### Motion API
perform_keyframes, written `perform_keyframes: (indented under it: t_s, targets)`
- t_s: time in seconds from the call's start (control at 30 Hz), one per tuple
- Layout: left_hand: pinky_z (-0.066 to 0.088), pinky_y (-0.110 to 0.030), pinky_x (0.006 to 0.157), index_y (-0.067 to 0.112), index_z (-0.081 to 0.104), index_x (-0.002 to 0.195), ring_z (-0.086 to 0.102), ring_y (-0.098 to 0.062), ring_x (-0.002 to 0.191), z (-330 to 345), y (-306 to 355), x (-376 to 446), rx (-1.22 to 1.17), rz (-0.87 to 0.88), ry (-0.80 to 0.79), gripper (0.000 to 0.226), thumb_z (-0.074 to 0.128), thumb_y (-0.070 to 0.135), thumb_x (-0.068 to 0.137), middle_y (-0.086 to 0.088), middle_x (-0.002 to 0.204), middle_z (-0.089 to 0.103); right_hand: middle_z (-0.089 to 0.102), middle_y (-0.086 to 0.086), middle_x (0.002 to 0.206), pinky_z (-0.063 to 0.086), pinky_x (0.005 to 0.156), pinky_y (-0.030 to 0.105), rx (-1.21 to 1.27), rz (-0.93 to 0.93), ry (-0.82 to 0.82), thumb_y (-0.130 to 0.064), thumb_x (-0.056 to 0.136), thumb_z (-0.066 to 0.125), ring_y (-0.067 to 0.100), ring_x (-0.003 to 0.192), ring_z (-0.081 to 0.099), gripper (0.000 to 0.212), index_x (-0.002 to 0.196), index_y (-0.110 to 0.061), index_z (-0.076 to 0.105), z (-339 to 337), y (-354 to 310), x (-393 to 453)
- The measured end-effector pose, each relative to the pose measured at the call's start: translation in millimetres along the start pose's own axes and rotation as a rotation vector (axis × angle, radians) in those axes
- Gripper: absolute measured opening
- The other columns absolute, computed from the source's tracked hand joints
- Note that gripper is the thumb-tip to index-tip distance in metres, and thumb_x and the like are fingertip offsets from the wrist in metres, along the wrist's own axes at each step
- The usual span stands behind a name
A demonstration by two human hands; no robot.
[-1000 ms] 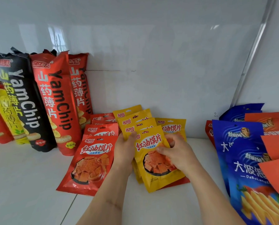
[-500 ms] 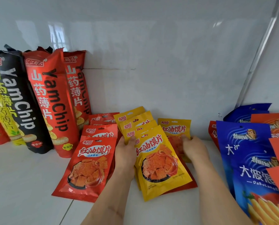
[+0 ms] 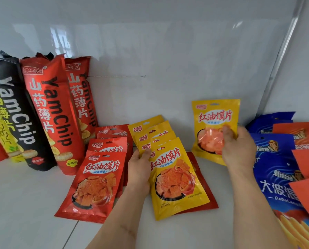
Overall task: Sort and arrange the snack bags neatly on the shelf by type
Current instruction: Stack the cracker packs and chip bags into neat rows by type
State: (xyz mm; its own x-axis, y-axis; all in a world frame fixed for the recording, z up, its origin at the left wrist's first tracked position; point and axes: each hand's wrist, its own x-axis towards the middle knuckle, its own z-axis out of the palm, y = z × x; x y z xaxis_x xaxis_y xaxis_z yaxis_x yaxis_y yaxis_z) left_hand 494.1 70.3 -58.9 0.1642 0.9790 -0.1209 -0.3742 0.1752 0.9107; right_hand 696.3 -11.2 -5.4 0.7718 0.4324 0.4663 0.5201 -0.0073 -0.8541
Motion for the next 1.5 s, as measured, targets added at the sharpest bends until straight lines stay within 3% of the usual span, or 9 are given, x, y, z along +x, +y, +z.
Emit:
perform_keyframes:
  t_s: [0.13, 0.3, 0.4, 0.57, 0.83, 1.0, 1.2, 1.4, 1.5]
  targets:
    - [0.058, -0.056, 0.089, 0.023, 0.070, 0.111, 0.076, -0.030, 0.093, -0.9, 7.5, -0.1, -0.077, -0.019, 0.005, 0.016, 0.058, 0.019, 0.102, -0.005, 0.101, 0.079, 0.061, -0.002, 0.092, 0.036, 0.069, 0.029, 0.064, -0.063, 0.066, -0.036, 0.101, 0.052, 0.017, 0.085, 0.054, 0.023, 0.094, -0.015, 0.059, -24.6, -17.3, -6.0]
    - [0.060, -0.053, 0.085, 0.023, 0.069, 0.111, 0.077, -0.030, 0.088, -4.2, 16.7, -3.9, -0.128, -0.037, -0.001, 0.014, 0.060, 0.021, 0.100, -0.006, 0.098, 0.079, 0.061, -0.002, 0.080, 0.038, 0.062, 0.031, -0.170, 0.067, -0.454, -0.040, 0.096, 0.060, 0.019, 0.077, 0.057, 0.027, 0.079, -0.018, 0.059, -23.2, -17.4, -39.9]
    - [0.059, -0.054, 0.086, 0.025, 0.069, 0.109, 0.076, -0.031, 0.090, -3.7, 17.8, -6.3, -0.143, -0.039, 0.001, 0.012, 0.062, 0.024, 0.099, -0.006, 0.098, 0.079, 0.059, -0.007, 0.067, 0.037, 0.055, 0.027, -0.288, 0.097, -0.556, -0.037, 0.092, 0.064, 0.014, 0.067, 0.058, 0.036, 0.064, -0.018, 0.054, -11.7, -12.5, -59.7]
    - [0.059, -0.054, 0.088, 0.026, 0.069, 0.110, 0.076, -0.033, 0.091, -2.3, 17.0, -12.5, -0.138, -0.042, -0.025, 0.013, 0.061, 0.030, 0.100, -0.007, 0.098, 0.079, 0.053, -0.010, 0.069, 0.029, 0.051, 0.022, -0.395, 0.067, -0.552, -0.040, 0.094, 0.058, 0.011, 0.067, 0.051, 0.033, 0.067, -0.023, 0.050, 5.3, -16.6, -77.3]
    - [0.058, -0.054, 0.090, 0.024, 0.066, 0.122, 0.075, -0.032, 0.095, -8.9, 16.7, -19.8, -0.132, -0.048, -0.110, 0.040, 0.060, 0.052, 0.094, -0.007, 0.106, 0.078, 0.061, -0.005, 0.087, 0.040, 0.059, 0.030, -0.484, 0.073, -0.527, -0.048, 0.092, 0.055, 0.017, 0.079, 0.057, 0.027, 0.089, -0.023, 0.061, 20.2, -7.9, -90.8]
    - [0.061, -0.051, 0.081, 0.017, 0.067, 0.119, 0.076, -0.033, 0.089, -10.3, 18.7, -21.1, -0.062, -0.035, -0.075, 0.021, 0.064, 0.020, 0.098, -0.009, 0.100, 0.079, 0.056, 0.001, 0.096, 0.050, 0.075, 0.035, -0.469, 0.053, -0.514, -0.050, 0.092, 0.055, 0.021, 0.092, 0.058, 0.029, 0.093, -0.021, 0.060, 23.5, -6.4, -93.8]
    - [0.062, -0.050, 0.076, 0.015, 0.068, 0.110, 0.077, -0.034, 0.079, -25.1, 47.5, -12.8, 0.019, -0.025, -0.022, 0.015, 0.067, 0.018, 0.096, -0.011, 0.091, 0.079, 0.065, -0.007, 0.100, 0.046, 0.074, 0.032, -0.233, 0.091, -0.563, -0.047, 0.094, 0.056, 0.018, 0.093, 0.062, 0.027, 0.104, -0.023, 0.056, 24.2, -28.7, -110.5]
    - [0.059, -0.056, 0.085, 0.013, 0.067, 0.112, 0.076, -0.035, 0.080, -47.2, 56.8, -9.0, 0.106, -0.083, -0.031, 0.020, 0.070, 0.020, 0.093, -0.014, 0.092, 0.078, 0.060, -0.011, 0.098, 0.044, 0.076, 0.028, -0.071, 0.168, -0.659, -0.040, 0.098, 0.054, 0.013, 0.093, 0.059, 0.022, 0.109, -0.021, 0.052, 35.4, -29.7, -134.0]
    - [0.059, -0.055, 0.082, 0.013, 0.066, 0.115, 0.076, -0.037, 0.084, -44.0, 42.3, -11.4, 0.062, -0.152, -0.054, 0.023, 0.070, 0.020, 0.093, -0.016, 0.096, 0.078, 0.058, -0.015, 0.093, 0.039, 0.061, 0.017, -0.090, 0.172, -0.651, -0.040, 0.098, 0.053, 0.004, 0.079, 0.053, 0.018, 0.108, -0.024, 0.051, 30.0, -23.6, -131.1]
